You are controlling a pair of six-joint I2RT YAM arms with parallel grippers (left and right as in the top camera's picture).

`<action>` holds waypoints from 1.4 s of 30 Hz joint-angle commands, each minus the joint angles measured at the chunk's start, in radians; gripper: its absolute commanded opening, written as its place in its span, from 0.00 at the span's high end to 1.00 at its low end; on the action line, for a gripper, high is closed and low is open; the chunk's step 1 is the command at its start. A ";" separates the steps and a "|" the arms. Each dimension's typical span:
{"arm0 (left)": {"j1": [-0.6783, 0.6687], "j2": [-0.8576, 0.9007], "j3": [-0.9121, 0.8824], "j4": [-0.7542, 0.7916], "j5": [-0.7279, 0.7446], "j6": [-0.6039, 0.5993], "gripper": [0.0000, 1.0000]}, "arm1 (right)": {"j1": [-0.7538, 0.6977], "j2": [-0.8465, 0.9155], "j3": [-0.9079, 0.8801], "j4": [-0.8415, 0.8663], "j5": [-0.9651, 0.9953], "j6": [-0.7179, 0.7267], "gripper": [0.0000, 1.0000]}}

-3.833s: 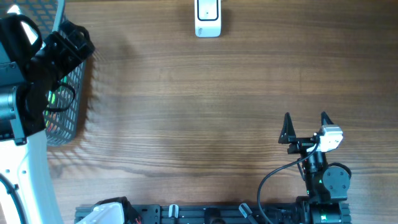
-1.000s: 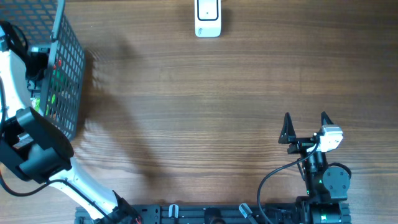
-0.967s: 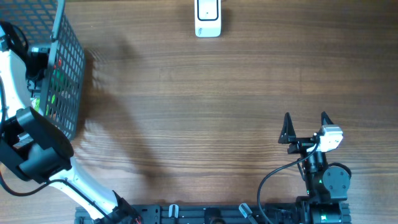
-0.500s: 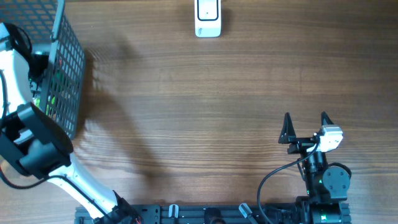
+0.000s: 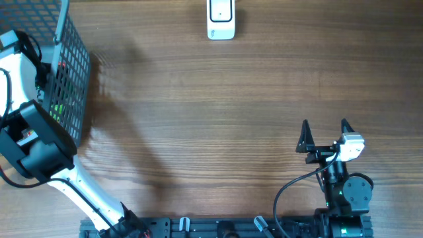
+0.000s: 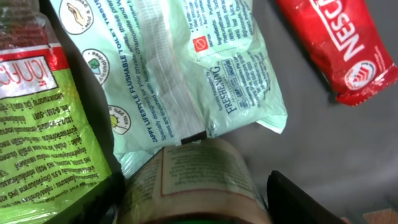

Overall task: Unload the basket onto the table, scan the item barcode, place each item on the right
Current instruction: 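Grasp the green-capped jar in the basket with the left gripper, then lift the jar out and carry it toward the white scanner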

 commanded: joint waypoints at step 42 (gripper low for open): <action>-0.002 -0.469 0.012 -0.122 -0.017 0.034 0.62 | -0.003 0.003 -0.001 0.003 -0.017 0.015 0.00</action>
